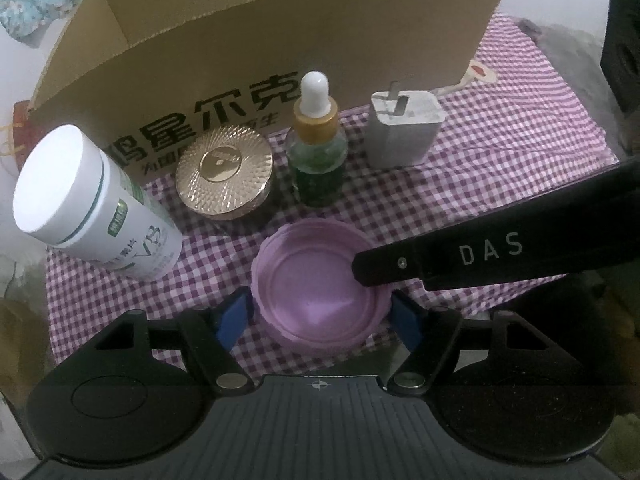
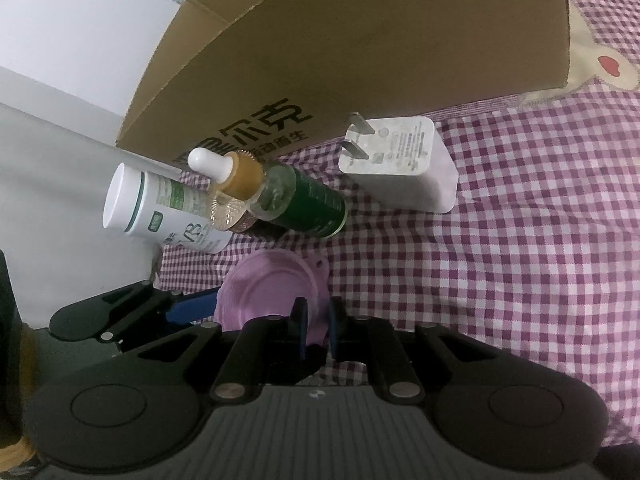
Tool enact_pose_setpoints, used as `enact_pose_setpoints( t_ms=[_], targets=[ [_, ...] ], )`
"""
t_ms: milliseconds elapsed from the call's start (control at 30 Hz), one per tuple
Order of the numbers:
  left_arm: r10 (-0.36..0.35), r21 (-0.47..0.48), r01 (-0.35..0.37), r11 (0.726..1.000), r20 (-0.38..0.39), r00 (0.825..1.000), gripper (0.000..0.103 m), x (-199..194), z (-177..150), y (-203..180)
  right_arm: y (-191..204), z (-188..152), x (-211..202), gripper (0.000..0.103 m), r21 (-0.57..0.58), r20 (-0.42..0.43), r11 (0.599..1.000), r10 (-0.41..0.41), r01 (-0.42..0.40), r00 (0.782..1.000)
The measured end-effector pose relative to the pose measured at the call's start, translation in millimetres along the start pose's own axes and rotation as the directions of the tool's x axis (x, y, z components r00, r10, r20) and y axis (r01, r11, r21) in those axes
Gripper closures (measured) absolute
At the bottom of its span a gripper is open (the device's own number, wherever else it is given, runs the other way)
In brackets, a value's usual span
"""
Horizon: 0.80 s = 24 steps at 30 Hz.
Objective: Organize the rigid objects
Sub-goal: 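Grasp the pink plastic lid by its rim with the right gripper, then carry the pink lid into the box and open the right gripper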
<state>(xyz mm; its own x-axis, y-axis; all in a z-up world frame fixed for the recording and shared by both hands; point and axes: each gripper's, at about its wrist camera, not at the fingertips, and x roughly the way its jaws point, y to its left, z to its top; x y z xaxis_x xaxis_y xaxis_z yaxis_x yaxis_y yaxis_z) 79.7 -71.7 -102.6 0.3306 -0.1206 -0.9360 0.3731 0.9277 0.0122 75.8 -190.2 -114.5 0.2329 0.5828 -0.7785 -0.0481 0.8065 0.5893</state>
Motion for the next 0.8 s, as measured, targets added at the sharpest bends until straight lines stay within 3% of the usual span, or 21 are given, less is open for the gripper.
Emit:
enact_pose_setpoints(
  t_ms=[500, 800],
  targets=[
    [0.009, 0.014, -0.01, 1.0, 0.067, 0.998, 0.03, -42.9, -13.3, -12.2, 16.3, -18.2, -39.0, 0.09, -0.015, 0.059, 1.0, 0.005, -0.005, 0.998],
    [0.04, 0.04, -0.048, 0.998, 0.186, 0.982, 0.03, -105.7, -8.5, -18.7, 53.2, -28.3, -98.5, 0.089, -0.106, 0.173, 0.994, 0.01, 0.009, 0.985]
  ],
)
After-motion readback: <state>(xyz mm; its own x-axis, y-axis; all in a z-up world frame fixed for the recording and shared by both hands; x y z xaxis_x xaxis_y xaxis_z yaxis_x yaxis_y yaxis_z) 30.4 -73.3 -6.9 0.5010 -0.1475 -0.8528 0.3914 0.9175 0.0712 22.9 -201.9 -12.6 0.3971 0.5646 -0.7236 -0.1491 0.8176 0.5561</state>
